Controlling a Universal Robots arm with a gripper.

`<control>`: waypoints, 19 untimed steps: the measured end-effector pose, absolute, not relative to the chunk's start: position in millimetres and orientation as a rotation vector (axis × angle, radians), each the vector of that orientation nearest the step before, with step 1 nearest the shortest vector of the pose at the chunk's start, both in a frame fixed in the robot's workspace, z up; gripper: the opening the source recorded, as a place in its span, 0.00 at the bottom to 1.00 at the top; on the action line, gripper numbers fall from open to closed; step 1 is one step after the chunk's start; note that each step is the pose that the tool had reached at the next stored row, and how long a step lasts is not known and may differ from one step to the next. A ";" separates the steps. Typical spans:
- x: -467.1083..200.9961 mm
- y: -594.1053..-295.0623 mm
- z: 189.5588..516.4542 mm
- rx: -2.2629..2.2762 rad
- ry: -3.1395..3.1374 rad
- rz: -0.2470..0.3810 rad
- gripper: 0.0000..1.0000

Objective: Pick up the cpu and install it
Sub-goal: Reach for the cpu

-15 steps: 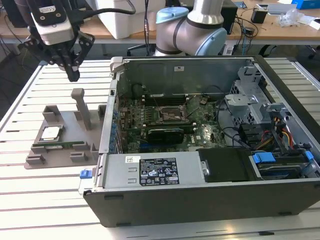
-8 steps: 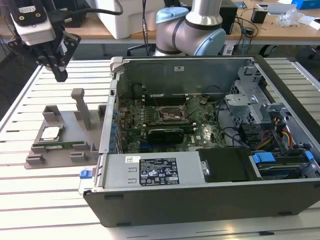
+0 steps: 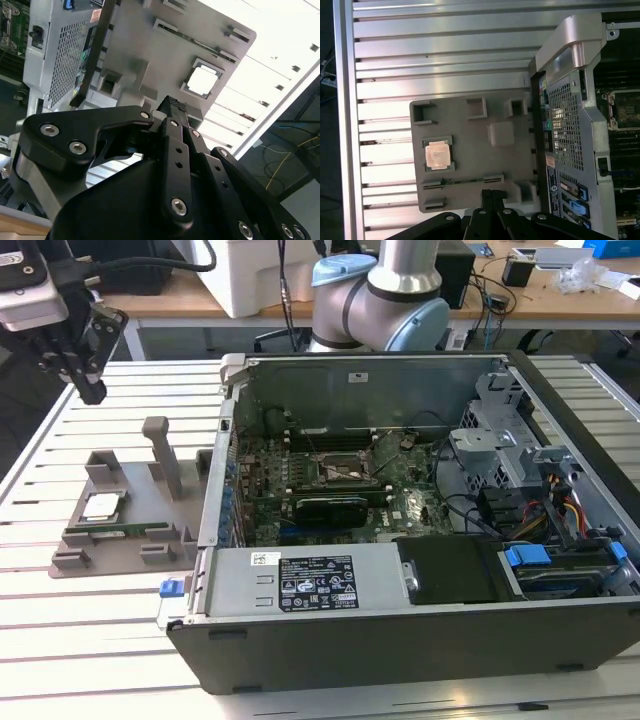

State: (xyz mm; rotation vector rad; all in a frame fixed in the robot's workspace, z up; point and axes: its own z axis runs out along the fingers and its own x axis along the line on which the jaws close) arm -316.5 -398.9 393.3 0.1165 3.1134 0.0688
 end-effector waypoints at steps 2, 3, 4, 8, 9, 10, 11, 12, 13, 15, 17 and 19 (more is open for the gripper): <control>-326.0 -398.9 393.3 0.117 3.113 0.069 0.11; -328.3 -398.8 393.3 0.117 3.113 0.069 0.11; -331.1 -398.9 393.3 0.117 3.113 0.069 0.11; -342.0 -398.9 393.3 0.116 3.113 0.069 0.11; -346.2 -398.9 393.3 0.116 3.113 0.069 0.11; -349.5 -398.9 393.3 0.116 3.113 0.069 0.11; -351.8 -398.8 393.3 0.117 3.113 0.069 0.11; -356.4 -398.8 393.3 0.117 3.113 0.069 0.11; -360.9 -398.9 393.3 0.117 3.113 0.069 0.11; -366.4 -398.9 393.3 0.117 3.113 0.069 0.11; -376.2 -398.9 393.3 0.117 3.113 0.069 0.11; -380.9 -398.9 393.3 0.117 3.113 0.069 0.11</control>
